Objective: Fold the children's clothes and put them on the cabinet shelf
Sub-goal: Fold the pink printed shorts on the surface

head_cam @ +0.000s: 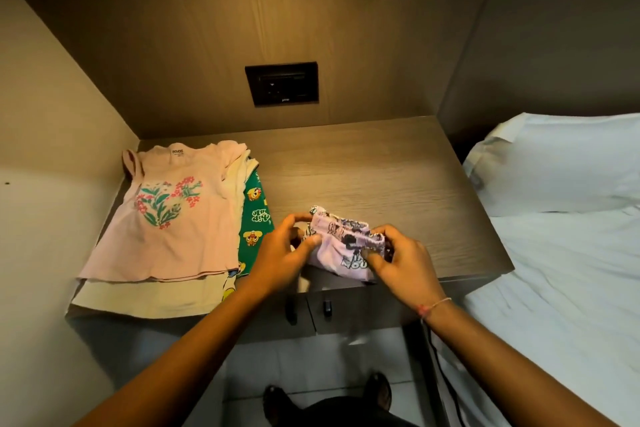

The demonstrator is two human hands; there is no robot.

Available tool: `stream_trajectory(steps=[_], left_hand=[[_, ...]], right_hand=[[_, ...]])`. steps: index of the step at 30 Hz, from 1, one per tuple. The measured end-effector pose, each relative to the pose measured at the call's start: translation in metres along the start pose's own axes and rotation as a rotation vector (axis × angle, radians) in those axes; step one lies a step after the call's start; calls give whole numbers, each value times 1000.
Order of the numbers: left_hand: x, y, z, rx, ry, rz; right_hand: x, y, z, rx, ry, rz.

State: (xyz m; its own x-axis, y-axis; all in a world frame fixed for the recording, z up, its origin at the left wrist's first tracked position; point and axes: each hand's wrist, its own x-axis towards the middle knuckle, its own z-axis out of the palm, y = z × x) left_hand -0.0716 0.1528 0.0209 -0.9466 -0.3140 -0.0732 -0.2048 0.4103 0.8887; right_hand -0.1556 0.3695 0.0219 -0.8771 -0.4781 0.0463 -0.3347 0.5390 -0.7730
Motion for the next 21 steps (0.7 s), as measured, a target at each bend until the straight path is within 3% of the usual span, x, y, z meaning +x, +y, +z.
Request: stream_trajectory(steps=[3,6,8,10,13,16,21], left_hand=[[35,7,7,75,23,-72],[60,10,21,367,17,-34],[63,9,27,575,93,-5],[49,5,30,633,247,11],[14,-4,31,610,363,-151],[2,-7,38,494,168,-401],[22,-3,48,136,175,-471]], right_hand=[[17,-4,2,-258,45,126],[23,-2,9,-530,9,223],[23,0,14,-563,34,241],[26,5,14,-476,27,197],[34,8,8,-346,-56,166],[43,4,14,-452,-204,177],[44,-1,27,-271,-219,300]])
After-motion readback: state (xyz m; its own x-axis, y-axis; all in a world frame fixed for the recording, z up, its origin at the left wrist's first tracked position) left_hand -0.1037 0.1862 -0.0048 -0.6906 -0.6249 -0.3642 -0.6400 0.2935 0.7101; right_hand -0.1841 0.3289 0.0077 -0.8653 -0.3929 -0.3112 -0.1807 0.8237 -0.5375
